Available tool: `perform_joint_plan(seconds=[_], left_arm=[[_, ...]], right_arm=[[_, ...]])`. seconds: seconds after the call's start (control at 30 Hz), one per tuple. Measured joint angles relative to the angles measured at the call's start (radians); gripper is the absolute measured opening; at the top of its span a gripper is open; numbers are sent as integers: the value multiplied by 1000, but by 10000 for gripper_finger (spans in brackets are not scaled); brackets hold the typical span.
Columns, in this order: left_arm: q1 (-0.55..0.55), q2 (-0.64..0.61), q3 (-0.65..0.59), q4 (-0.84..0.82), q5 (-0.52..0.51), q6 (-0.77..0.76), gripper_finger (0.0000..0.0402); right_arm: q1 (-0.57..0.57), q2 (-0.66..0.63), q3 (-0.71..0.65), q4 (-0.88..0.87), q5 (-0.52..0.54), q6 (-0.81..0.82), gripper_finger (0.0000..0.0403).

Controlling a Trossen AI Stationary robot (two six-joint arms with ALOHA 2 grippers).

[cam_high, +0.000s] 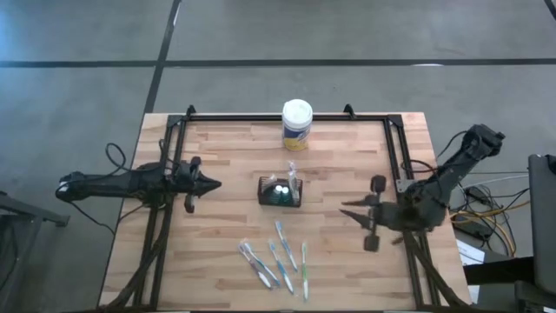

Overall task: Pick & Place toothbrushing station
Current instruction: Put the left blue toothbrush into the wire organizer

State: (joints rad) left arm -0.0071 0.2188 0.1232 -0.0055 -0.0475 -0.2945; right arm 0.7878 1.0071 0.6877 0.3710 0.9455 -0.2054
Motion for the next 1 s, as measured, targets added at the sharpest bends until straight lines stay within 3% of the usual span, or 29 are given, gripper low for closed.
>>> perform_joint_plan(seconds=[0.17, 0.37, 0.6, 0.73, 0.87, 1.0], left_arm=[[-2, 0, 4, 38, -14, -81, 12], [-21, 2, -6, -21, 32, -113, 12], [-22, 10, -11, 21, -37, 9, 12], [-23, 19, -4, 42, 87, 31, 22], [-49, 49, 24, 44, 128, -59, 56], [-111, 118, 69, 41, 140, -124, 86]], right_arm=[[98, 7, -11, 0, -3, -54, 13], [115, 100, -16, -31, -2, -30, 13], [99, 138, -19, -50, 6, 48, 13], [104, 111, -19, -54, 4, 54, 13], [111, 73, -18, -82, 0, 81, 29], [111, 59, -19, -129, -4, 129, 76]])
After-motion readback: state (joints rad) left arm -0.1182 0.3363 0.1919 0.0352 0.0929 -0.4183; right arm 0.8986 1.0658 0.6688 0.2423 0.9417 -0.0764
